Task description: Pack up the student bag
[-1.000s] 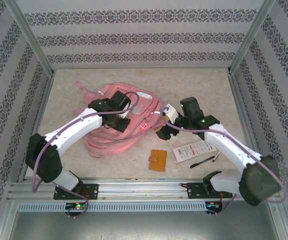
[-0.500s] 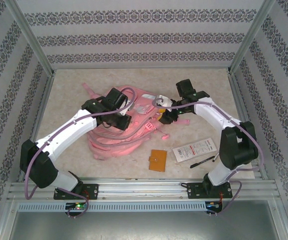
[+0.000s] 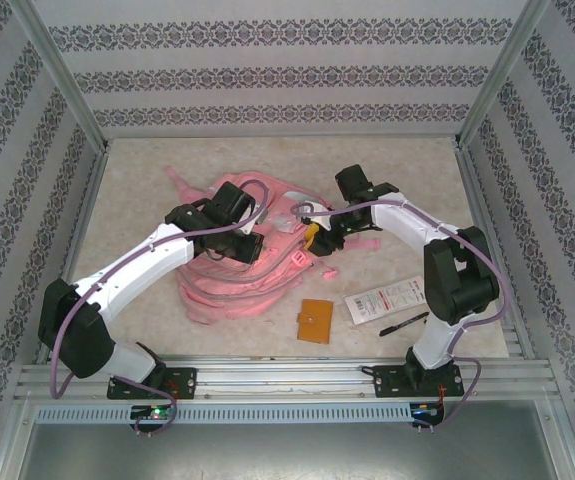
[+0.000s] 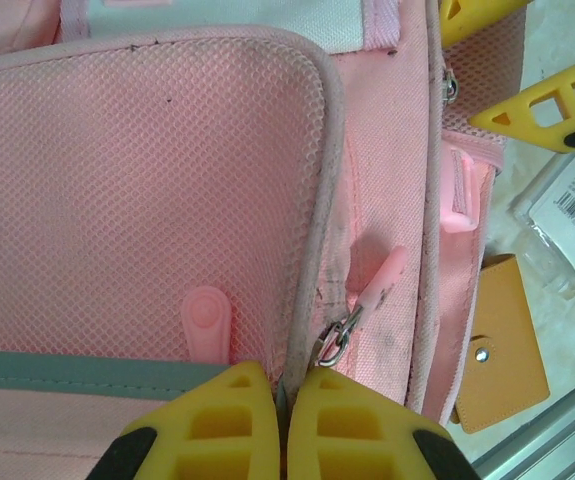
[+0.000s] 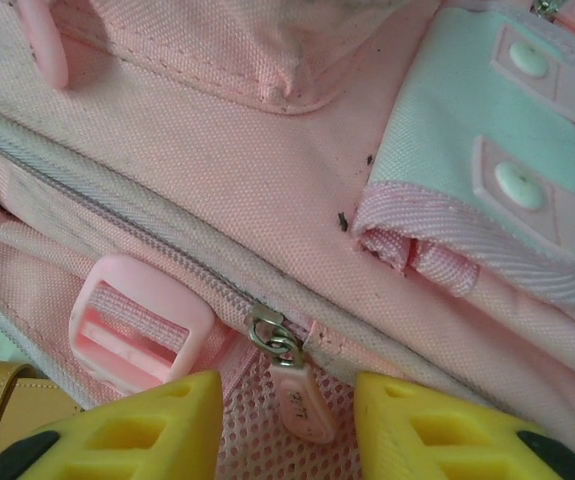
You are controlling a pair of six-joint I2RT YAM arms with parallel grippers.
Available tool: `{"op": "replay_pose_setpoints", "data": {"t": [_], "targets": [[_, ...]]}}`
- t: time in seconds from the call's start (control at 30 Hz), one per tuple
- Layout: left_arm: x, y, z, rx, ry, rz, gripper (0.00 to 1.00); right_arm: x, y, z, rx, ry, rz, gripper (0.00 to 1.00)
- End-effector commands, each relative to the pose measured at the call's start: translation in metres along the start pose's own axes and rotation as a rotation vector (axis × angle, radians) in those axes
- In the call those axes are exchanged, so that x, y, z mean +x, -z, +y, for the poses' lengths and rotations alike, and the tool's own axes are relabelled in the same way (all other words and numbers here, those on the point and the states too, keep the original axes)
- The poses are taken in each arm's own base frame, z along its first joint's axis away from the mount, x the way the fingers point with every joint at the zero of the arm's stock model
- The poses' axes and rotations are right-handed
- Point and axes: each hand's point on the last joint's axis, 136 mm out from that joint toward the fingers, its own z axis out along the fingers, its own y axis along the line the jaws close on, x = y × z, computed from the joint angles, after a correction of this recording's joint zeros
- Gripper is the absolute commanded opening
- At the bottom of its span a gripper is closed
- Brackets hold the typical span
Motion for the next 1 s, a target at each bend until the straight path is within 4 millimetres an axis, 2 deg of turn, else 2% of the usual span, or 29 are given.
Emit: {"op": "replay_pose_setpoints", "data": {"t": [0.0, 0.07, 0.23, 0.33, 0.4, 0.53, 0.6, 0.67, 0.7, 0.83, 0.97], "targets": [[-0.036, 0.022, -0.016, 0.072, 0.038, -0.175, 0.00, 0.002, -0.005, 0.006, 0.007, 0.036, 0.016, 0.31], [-0.036, 0.021, -0.014, 0.066, 0.057, -0.182, 0.00, 0.007, -0.005, 0.004, 0.034, 0.042, 0.042, 0.25], [-0.036, 0.019, -0.009, 0.049, 0.102, -0.202, 0.00, 0.020, -0.007, 0.008, 0.059, 0.097, 0.105, 0.26], [-0.037, 0.018, -0.010, 0.059, 0.118, -0.206, 0.00, 0.022, -0.008, 0.009, 0.053, 0.091, 0.106, 0.30], [-0.037, 0.017, -0.012, 0.072, 0.125, -0.203, 0.00, 0.018, -0.008, 0.010, 0.041, 0.091, 0.080, 0.29], [-0.036, 0.015, -0.013, 0.078, 0.133, -0.198, 0.00, -0.006, 0.004, 0.011, 0.028, 0.067, -0.068, 0.22], [-0.035, 0.014, -0.012, 0.075, 0.131, -0.195, 0.00, -0.010, 0.010, 0.009, 0.033, 0.055, -0.102, 0.25], [-0.034, 0.013, -0.012, 0.075, 0.127, -0.194, 0.00, -0.010, 0.014, 0.007, 0.037, 0.039, -0.114, 0.37], [-0.034, 0.014, -0.012, 0.074, 0.125, -0.197, 0.00, -0.010, 0.014, 0.007, 0.032, 0.031, -0.121, 0.39], [-0.034, 0.014, -0.012, 0.080, 0.124, -0.201, 0.00, -0.014, 0.016, 0.003, 0.007, -0.014, -0.177, 0.40], [-0.036, 0.018, -0.014, 0.089, 0.121, -0.213, 0.00, -0.013, 0.014, -0.008, 0.022, -0.069, -0.152, 0.40]]}}
